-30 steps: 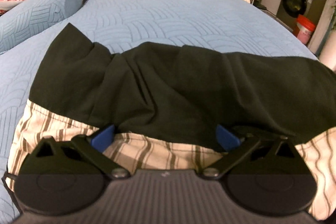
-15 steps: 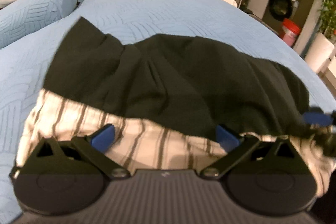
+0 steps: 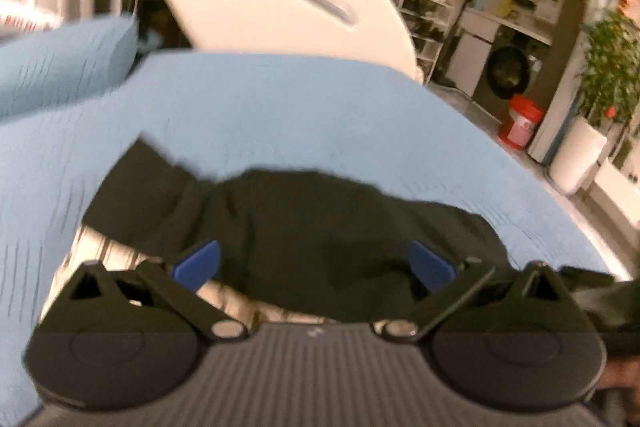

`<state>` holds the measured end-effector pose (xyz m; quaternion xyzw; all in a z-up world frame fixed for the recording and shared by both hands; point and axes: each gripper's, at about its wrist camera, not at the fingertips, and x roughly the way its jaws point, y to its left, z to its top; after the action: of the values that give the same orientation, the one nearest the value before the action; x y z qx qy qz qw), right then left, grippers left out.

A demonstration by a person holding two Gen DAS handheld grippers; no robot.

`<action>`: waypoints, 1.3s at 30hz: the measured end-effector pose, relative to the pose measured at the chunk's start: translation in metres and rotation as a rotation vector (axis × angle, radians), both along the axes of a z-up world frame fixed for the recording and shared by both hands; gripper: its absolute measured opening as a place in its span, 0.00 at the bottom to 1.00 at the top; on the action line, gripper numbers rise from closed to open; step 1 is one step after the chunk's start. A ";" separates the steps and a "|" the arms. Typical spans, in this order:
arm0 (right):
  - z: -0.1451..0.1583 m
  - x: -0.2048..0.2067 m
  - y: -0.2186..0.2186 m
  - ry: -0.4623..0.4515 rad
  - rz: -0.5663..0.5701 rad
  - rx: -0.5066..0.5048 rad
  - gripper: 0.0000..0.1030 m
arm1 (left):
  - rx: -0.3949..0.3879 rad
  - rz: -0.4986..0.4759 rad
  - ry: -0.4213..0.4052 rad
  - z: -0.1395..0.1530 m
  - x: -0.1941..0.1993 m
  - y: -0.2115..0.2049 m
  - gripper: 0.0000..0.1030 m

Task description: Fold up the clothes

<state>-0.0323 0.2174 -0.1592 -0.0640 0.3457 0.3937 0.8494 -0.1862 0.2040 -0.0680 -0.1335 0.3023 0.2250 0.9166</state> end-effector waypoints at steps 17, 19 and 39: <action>-0.006 -0.009 -0.008 0.028 0.052 -0.119 1.00 | -0.106 0.104 0.063 -0.056 -0.033 0.043 1.00; -0.031 -0.019 0.000 0.004 0.092 -0.229 1.00 | -0.047 0.091 0.074 -0.059 -0.032 0.036 1.00; -0.023 0.081 -0.151 0.467 -0.580 0.113 1.00 | -0.111 0.110 -0.038 -0.050 -0.054 0.035 1.00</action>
<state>0.0485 0.0663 -0.1819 0.1748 0.5115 0.1591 0.8261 -0.2400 0.2390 -0.1181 -0.2047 0.2891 0.2552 0.8997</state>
